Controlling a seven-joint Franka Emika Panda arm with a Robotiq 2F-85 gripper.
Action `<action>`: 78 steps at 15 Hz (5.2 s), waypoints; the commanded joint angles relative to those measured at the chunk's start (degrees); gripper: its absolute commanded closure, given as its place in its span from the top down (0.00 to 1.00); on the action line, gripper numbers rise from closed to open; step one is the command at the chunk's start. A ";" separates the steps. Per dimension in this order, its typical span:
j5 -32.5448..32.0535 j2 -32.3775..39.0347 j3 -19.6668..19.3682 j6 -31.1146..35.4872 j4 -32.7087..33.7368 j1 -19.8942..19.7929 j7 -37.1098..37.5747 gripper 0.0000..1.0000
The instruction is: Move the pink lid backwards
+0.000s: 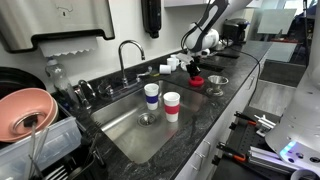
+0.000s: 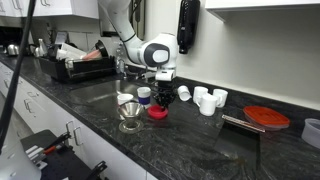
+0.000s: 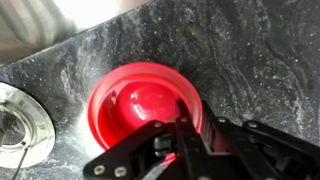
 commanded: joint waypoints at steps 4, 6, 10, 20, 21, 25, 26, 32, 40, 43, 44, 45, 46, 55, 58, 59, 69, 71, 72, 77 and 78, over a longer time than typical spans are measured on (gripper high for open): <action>1.10 -0.49 -1.32 -0.29 2.43 0.86 -0.19 0.04; 0.32 -1.46 -1.11 0.02 2.40 1.28 -0.95 0.04; -5.77 -3.88 -1.27 1.86 2.08 3.92 -0.86 0.04; -12.12 -7.20 0.90 2.79 3.02 7.01 -0.81 0.15; -12.41 -7.29 1.08 2.82 3.02 7.15 -0.82 0.15; -12.57 -7.33 1.11 2.84 3.02 7.19 -0.98 0.15; -12.57 -7.32 1.11 2.85 3.02 7.19 -1.00 0.15; -12.83 -6.87 1.04 2.79 3.62 7.01 -1.99 0.04; -2.91 -3.04 6.77 0.55 9.18 1.76 -30.27 0.04; 2.72 -0.31 10.14 -3.49 12.12 -1.73 -43.36 0.04; 3.41 0.80 7.32 -5.44 13.54 0.07 -47.78 0.04; 1.31 1.84 5.66 -6.80 14.97 0.34 -49.49 0.04; 2.31 0.00 4.89 -3.18 11.54 2.18 -45.15 0.15; 1.34 1.36 3.33 -4.93 13.43 2.37 -50.08 0.04; -1.09 1.98 2.36 -5.12 13.79 2.66 -53.51 0.04; -1.86 2.34 2.17 -5.19 13.96 2.74 -55.12 0.04; -5.73 11.40 1.54 -3.18 19.38 5.19 -70.37 0.04; -6.44 13.40 1.14 -2.42 21.83 5.50 -70.54 0.04; -6.29 14.22 1.05 -2.17 22.94 5.54 -70.62 0.04; -5.18 16.82 0.96 -3.11 26.74 5.44 -70.60 0.41; -4.90 17.15 0.96 -3.25 27.21 5.33 -70.50 0.45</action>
